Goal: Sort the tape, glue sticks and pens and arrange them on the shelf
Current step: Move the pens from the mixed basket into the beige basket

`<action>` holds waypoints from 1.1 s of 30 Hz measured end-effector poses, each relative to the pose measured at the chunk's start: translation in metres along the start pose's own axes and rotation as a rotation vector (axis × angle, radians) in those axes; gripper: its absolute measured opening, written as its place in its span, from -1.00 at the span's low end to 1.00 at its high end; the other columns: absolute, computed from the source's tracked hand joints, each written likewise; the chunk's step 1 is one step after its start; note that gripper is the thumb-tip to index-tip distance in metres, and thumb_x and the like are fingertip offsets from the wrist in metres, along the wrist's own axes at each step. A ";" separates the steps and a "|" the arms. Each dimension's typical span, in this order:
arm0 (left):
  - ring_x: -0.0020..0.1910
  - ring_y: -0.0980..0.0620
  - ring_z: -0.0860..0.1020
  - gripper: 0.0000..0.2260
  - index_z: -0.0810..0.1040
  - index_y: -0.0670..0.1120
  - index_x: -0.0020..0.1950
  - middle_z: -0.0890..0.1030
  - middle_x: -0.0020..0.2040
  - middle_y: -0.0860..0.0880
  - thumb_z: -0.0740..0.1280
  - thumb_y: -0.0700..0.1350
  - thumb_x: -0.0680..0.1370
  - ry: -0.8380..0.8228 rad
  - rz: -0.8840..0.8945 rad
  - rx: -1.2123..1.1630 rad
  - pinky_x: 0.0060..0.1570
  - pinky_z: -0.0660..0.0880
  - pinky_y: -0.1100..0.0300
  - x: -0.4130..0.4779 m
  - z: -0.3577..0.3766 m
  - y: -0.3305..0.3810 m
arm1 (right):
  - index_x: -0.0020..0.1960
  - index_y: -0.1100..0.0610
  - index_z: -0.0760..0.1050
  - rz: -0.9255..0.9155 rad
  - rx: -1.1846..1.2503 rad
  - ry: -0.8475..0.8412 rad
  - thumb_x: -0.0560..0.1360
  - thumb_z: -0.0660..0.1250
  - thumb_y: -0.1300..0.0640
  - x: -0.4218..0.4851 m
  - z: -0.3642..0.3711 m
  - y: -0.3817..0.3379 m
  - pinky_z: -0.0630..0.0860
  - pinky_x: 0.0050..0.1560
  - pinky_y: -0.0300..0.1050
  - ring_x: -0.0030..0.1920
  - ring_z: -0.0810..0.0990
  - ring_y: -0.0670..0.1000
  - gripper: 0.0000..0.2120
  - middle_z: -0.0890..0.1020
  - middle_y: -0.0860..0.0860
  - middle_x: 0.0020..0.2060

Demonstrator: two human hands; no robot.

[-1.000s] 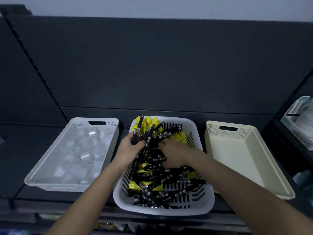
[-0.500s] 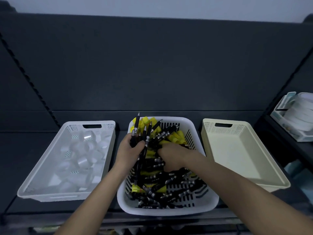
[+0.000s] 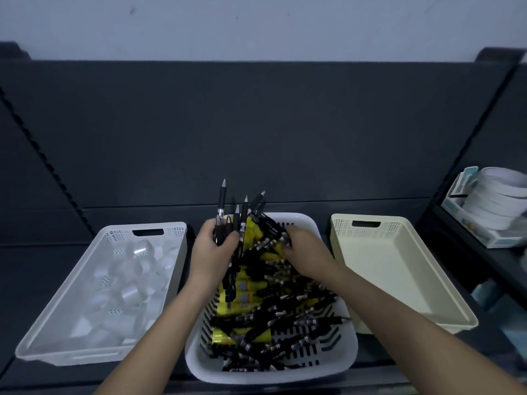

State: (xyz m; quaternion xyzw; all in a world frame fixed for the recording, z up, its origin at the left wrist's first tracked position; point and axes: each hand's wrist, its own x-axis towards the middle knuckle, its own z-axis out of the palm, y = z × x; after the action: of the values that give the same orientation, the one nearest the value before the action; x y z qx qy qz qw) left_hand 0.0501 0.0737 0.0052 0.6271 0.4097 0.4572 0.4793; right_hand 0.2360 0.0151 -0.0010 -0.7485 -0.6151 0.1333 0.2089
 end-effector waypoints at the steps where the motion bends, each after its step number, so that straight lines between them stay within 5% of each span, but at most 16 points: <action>1: -0.35 0.12 0.45 -0.94 0.49 -0.05 -0.12 0.50 -0.30 0.05 0.33 -0.18 0.53 0.006 0.008 0.003 -0.38 0.39 0.33 0.001 0.006 0.002 | -0.09 0.09 0.33 0.040 0.073 0.035 0.54 0.21 0.16 0.000 -0.006 0.002 0.26 -0.42 -0.21 -0.31 0.43 -0.01 -0.94 0.47 -0.05 -0.31; 7: -0.39 0.09 0.53 -0.91 0.51 0.02 -0.06 0.58 -0.36 0.05 0.33 -0.18 0.53 -0.071 0.031 -0.115 -0.38 0.49 0.21 0.001 0.066 0.024 | -0.22 0.04 0.45 0.204 0.654 0.120 0.45 0.27 0.28 -0.019 -0.033 0.019 0.40 -0.42 -0.29 -0.46 0.47 -0.15 -0.84 0.51 -0.07 -0.38; 10: -0.40 0.04 0.52 -0.95 0.51 -0.02 -0.05 0.58 -0.36 0.00 0.34 -0.16 0.53 -0.124 0.001 -0.096 -0.37 0.48 0.12 0.002 0.105 0.031 | -0.24 0.15 0.45 0.375 0.950 0.154 0.45 0.27 0.32 -0.028 -0.046 0.035 0.41 -0.47 -0.26 -0.50 0.47 -0.05 -0.87 0.52 0.06 -0.43; 16: -0.45 0.08 0.51 -0.94 0.45 -0.11 -0.03 0.58 -0.37 -0.04 0.30 -0.22 0.54 -0.247 -0.119 -0.115 -0.44 0.45 0.24 -0.008 0.180 0.035 | -0.20 0.23 0.49 0.578 1.281 0.281 0.48 0.24 0.37 -0.041 -0.068 0.080 0.39 -0.50 -0.21 -0.50 0.46 -0.03 -0.87 0.54 0.11 -0.41; 21: -0.40 0.06 0.50 -0.86 0.35 -0.13 0.12 0.54 -0.29 -0.08 0.22 -0.21 0.57 -0.322 -0.278 -0.026 -0.43 0.43 0.22 -0.014 0.227 0.030 | -0.16 0.27 0.45 0.734 1.278 0.323 0.50 0.25 0.37 -0.051 -0.079 0.129 0.44 -0.50 -0.20 -0.51 0.49 -0.01 -0.93 0.56 0.15 -0.39; 25: -0.44 0.05 0.50 -0.91 0.42 -0.11 -0.08 0.53 -0.29 -0.10 0.21 -0.29 0.55 -0.465 -0.371 0.065 -0.50 0.42 0.27 -0.018 0.254 0.020 | -0.21 0.28 0.45 0.837 1.170 0.194 0.46 0.25 0.41 -0.058 -0.074 0.158 0.45 -0.43 -0.12 -0.47 0.51 0.07 -0.90 0.54 0.18 -0.41; 30: -0.28 0.02 0.52 -0.95 0.46 -0.11 -0.09 0.53 -0.24 -0.08 0.27 -0.26 0.53 -0.607 -0.389 0.260 -0.38 0.43 0.24 -0.019 0.273 0.006 | -0.14 0.30 0.50 0.866 1.000 0.042 0.42 0.25 0.42 -0.062 -0.064 0.177 0.55 -0.11 0.15 -0.23 0.59 0.21 -0.91 0.57 0.24 -0.27; 33: -0.18 0.05 0.50 -0.85 0.39 -0.07 -0.10 0.51 -0.16 -0.02 0.37 -0.17 0.50 -0.638 -0.363 0.365 -0.35 0.40 0.25 -0.018 0.272 0.003 | -0.04 0.36 0.53 0.837 0.851 0.027 0.44 0.24 0.42 -0.061 -0.061 0.183 0.57 -0.06 0.14 -0.11 0.62 0.24 -0.86 0.60 0.28 -0.15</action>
State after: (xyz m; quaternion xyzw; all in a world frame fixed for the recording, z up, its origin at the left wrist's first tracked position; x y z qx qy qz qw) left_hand 0.3091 -0.0055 -0.0286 0.7298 0.4189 0.0674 0.5361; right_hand 0.4093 -0.0818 -0.0381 -0.7796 -0.1577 0.4293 0.4278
